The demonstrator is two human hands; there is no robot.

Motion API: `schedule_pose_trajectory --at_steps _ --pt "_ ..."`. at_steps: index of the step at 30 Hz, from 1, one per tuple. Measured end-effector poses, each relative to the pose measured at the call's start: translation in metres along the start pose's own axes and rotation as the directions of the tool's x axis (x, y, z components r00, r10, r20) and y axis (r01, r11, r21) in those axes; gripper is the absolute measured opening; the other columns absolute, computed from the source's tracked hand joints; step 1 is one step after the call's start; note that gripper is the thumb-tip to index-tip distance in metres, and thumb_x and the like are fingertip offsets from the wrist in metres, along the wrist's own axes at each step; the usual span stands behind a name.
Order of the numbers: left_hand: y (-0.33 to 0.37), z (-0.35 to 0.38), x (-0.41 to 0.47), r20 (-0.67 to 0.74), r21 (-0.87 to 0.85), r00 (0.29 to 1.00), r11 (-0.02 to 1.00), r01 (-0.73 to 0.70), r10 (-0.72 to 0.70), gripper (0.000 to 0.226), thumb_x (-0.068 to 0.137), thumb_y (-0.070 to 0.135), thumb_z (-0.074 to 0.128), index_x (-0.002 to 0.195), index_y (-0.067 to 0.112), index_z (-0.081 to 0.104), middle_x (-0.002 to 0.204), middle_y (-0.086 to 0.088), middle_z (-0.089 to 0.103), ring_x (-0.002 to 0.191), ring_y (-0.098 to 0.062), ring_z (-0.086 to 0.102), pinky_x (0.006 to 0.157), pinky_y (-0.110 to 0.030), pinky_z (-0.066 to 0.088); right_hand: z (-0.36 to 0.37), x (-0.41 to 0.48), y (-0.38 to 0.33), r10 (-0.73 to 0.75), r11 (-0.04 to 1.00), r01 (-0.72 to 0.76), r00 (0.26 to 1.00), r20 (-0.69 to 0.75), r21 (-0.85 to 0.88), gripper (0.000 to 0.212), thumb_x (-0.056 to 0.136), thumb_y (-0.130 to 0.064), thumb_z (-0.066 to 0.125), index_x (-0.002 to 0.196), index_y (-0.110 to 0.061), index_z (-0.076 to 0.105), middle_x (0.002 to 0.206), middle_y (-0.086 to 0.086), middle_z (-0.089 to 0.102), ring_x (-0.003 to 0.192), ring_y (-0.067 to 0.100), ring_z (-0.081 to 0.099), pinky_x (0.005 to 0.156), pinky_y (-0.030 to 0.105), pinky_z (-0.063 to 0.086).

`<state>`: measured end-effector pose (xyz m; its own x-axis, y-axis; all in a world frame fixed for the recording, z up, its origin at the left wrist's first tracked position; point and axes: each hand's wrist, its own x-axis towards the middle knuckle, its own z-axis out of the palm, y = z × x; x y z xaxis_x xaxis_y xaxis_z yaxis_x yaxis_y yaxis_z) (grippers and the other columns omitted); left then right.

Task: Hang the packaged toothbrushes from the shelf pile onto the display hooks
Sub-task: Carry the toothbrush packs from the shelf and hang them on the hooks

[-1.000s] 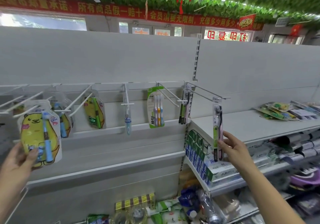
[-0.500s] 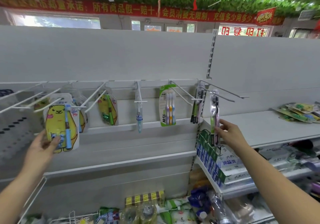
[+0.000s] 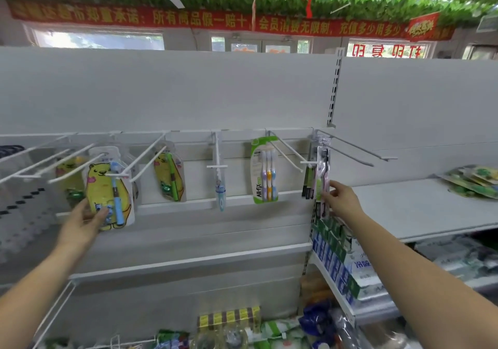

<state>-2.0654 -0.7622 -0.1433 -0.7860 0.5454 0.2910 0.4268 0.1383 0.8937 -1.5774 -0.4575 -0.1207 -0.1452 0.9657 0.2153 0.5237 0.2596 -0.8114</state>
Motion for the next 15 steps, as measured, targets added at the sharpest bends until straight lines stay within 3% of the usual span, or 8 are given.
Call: schedule_pose_trajectory --at_steps 6,10,12,15 --pt "0.004 0.006 0.009 -0.007 -0.009 0.999 0.999 0.031 -0.031 0.034 0.100 0.017 0.063 0.132 0.008 0.057 0.120 -0.022 0.067 0.102 -0.033 0.063 0.094 -0.056 0.053 0.018 0.026 0.006 0.020 1.000 -0.020 1.000 -0.008 -0.012 0.034 0.099 -0.033 0.062 0.130 -0.020 0.062 0.099 0.010 0.071 0.082 0.032 0.066 0.081 0.047 0.059" --pt "0.006 0.015 0.012 0.004 -0.064 0.998 0.996 0.065 -0.065 0.036 0.101 0.014 0.061 0.136 0.006 0.054 0.118 -0.018 0.065 0.101 -0.030 0.061 0.089 -0.048 0.051 0.029 0.038 0.010 0.022 1.000 -0.022 1.000 -0.007 -0.011 0.040 0.100 -0.033 0.061 0.137 -0.019 0.059 0.107 0.015 0.071 0.092 0.036 0.067 0.080 0.043 0.055" --pt "0.004 0.016 0.014 0.006 -0.077 0.996 0.994 0.084 -0.083 0.037 0.101 0.016 0.061 0.137 0.006 0.054 0.118 -0.018 0.065 0.103 -0.031 0.063 0.089 -0.048 0.052 0.031 0.042 0.010 0.013 1.000 -0.013 1.000 0.000 -0.005 0.035 0.100 -0.031 0.061 0.133 -0.019 0.061 0.103 0.015 0.071 0.089 0.038 0.067 0.075 0.040 0.055" --pt "0.001 0.015 0.020 0.004 -0.087 0.994 0.990 0.113 -0.113 0.035 0.101 0.017 0.062 0.134 0.009 0.056 0.119 -0.018 0.066 0.106 -0.034 0.066 0.093 -0.051 0.054 0.030 0.052 0.011 0.005 1.000 -0.005 1.000 -0.004 -0.001 0.022 0.099 -0.025 0.062 0.118 -0.015 0.066 0.088 0.014 0.070 0.081 0.040 0.067 0.078 0.051 0.060"
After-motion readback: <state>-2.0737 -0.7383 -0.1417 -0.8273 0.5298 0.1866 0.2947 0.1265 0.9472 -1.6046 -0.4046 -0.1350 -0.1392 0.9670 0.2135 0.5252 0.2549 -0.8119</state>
